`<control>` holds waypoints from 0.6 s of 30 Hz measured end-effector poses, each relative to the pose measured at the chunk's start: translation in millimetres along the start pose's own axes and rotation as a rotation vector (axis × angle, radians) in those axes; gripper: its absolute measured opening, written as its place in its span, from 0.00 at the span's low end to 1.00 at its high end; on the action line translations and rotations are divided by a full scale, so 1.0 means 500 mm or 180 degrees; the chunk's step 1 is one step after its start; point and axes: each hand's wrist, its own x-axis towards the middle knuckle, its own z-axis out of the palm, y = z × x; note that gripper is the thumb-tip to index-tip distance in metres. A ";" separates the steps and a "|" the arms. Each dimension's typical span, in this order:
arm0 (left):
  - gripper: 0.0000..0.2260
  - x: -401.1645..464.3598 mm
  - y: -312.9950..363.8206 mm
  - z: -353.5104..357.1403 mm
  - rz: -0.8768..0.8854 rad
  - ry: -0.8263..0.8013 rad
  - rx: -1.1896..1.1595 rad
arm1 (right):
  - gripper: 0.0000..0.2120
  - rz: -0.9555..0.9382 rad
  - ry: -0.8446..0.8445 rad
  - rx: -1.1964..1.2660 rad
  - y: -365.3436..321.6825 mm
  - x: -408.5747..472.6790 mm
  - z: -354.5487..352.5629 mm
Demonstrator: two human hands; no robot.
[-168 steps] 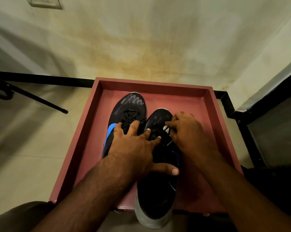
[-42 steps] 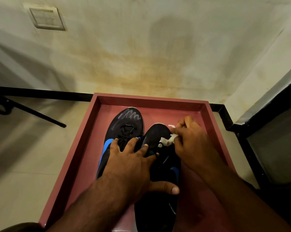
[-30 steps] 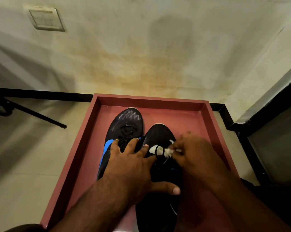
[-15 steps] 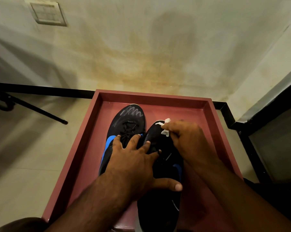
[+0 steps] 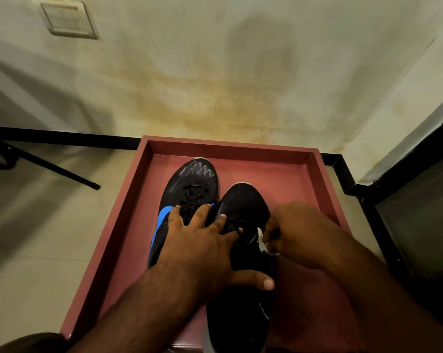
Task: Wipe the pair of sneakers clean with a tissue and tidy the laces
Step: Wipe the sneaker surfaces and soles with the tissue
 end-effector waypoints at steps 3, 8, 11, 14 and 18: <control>0.56 -0.001 0.000 -0.001 -0.0007 -0.0022 0.0025 | 0.04 0.0135 0.1140 0.0714 0.014 0.021 -0.002; 0.53 -0.001 0.001 -0.001 -0.0056 0.0021 -0.0011 | 0.08 0.0170 0.1365 0.0440 0.009 0.086 0.024; 0.53 0.000 0.001 -0.002 -0.0077 0.0011 -0.0043 | 0.09 0.0179 0.0732 0.0470 0.006 0.064 0.024; 0.55 0.000 0.002 0.000 -0.0053 0.0003 0.0030 | 0.07 0.0016 -0.0017 0.0365 0.016 0.018 0.009; 0.56 -0.004 0.003 -0.003 -0.0039 -0.0029 0.0001 | 0.04 0.0032 0.0411 0.0696 0.025 0.004 0.008</control>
